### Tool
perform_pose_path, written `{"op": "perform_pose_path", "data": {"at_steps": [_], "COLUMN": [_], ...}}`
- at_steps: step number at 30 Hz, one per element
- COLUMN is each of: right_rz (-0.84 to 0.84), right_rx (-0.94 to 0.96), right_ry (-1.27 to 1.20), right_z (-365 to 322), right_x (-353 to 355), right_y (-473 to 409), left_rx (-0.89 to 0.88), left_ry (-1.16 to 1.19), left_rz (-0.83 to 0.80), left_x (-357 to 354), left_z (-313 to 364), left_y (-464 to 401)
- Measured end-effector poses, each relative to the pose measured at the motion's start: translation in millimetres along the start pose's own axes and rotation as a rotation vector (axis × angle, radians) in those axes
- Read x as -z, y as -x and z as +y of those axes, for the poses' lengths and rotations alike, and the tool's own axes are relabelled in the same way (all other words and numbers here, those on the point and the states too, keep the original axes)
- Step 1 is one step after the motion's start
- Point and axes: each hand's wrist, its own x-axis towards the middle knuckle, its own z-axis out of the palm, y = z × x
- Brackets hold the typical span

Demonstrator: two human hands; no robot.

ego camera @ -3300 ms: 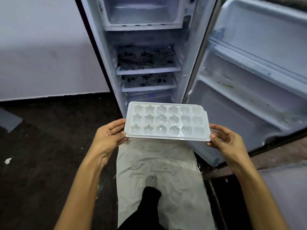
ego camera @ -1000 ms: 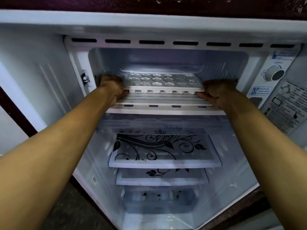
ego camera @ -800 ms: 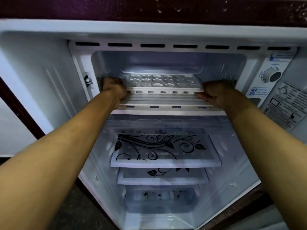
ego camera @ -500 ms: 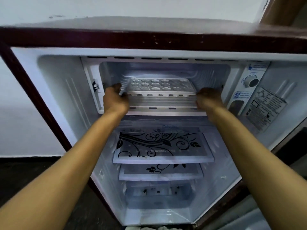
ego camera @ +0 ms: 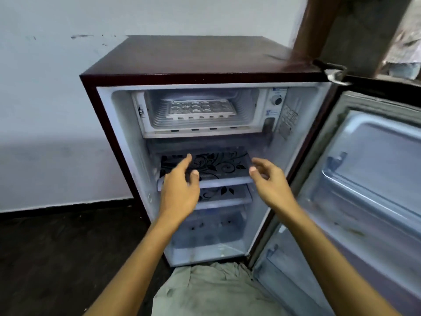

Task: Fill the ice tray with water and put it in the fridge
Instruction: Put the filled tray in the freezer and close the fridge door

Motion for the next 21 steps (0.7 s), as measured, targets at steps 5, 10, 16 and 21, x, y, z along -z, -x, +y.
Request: {"op": "perform_pose_path", "data": {"at_steps": [5, 10, 16, 21], "right_rz": [0.038, 0.117, 0.337, 0.551], "right_rx": [-0.046, -0.127, -0.240, -0.219], "right_ry": [0.062, 0.141, 0.118, 0.184], "right_z": [31.5, 73.1, 107.9, 118.3], "right_x": [20.1, 59.0, 134.1, 204.5], "right_y": [95.3, 172.5, 233.3, 262.5], "left_rx": [-0.029, -0.002, -0.055, -0.139], "left_ry": [-0.030, -0.052, -0.077, -0.067], "left_rz": [-0.184, -0.352, -0.482, -0.532], "left_x": [-28.6, -66.9, -104.4, -139.6], "left_z": [5.5, 10.7, 49.8, 91.9], "left_y": [84.2, 139.5, 181.2, 203.8]}}
